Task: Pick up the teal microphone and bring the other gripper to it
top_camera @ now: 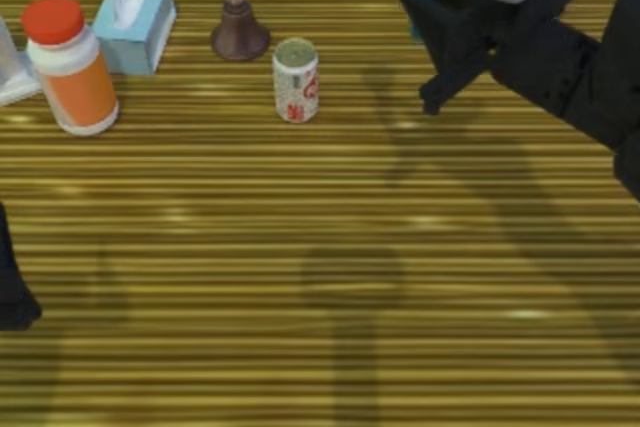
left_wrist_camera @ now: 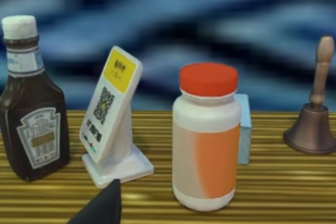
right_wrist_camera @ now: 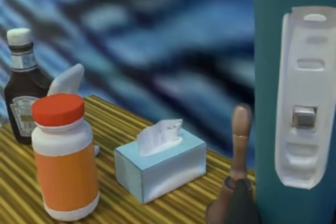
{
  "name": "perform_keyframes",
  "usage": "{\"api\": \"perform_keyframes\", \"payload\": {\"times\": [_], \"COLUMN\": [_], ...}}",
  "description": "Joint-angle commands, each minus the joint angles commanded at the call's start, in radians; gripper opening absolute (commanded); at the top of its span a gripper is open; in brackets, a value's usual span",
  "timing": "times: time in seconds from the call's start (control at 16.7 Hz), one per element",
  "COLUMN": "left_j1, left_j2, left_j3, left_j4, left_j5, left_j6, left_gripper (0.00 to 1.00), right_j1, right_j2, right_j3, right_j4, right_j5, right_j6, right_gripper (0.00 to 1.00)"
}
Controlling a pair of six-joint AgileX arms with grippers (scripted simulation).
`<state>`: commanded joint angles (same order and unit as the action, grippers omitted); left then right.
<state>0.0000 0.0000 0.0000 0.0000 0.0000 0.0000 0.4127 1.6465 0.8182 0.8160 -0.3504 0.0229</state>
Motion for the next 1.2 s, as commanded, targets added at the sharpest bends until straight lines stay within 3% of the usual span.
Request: {"api": "perform_keyframes", "payload": {"times": [0.36, 0.48, 0.84, 1.2], "left_j1": [0.0, 0.0, 0.0, 0.0], "left_j2": [0.0, 0.0, 0.0, 0.0], "left_j3": [0.0, 0.0, 0.0, 0.0], "left_j4": [0.0, 0.0, 0.0, 0.0], "left_j5": [0.0, 0.0, 0.0, 0.0], "left_j6": [0.0, 0.0, 0.0, 0.0], "left_gripper": [1.0, 1.0, 1.0, 1.0], "right_j1": [0.005, 0.037, 0.202, 0.212], "right_j2": [-0.005, -0.005, -0.025, -0.025], "right_j3": [-0.001, -0.016, -0.098, -0.102], "right_j4": [0.016, 0.049, 0.214, 0.226], "right_j5": [-0.001, 0.031, 0.19, 0.199], "right_j6": [-0.003, 0.001, 0.022, 0.025], "right_gripper": [0.0, 0.0, 0.0, 0.0]}}
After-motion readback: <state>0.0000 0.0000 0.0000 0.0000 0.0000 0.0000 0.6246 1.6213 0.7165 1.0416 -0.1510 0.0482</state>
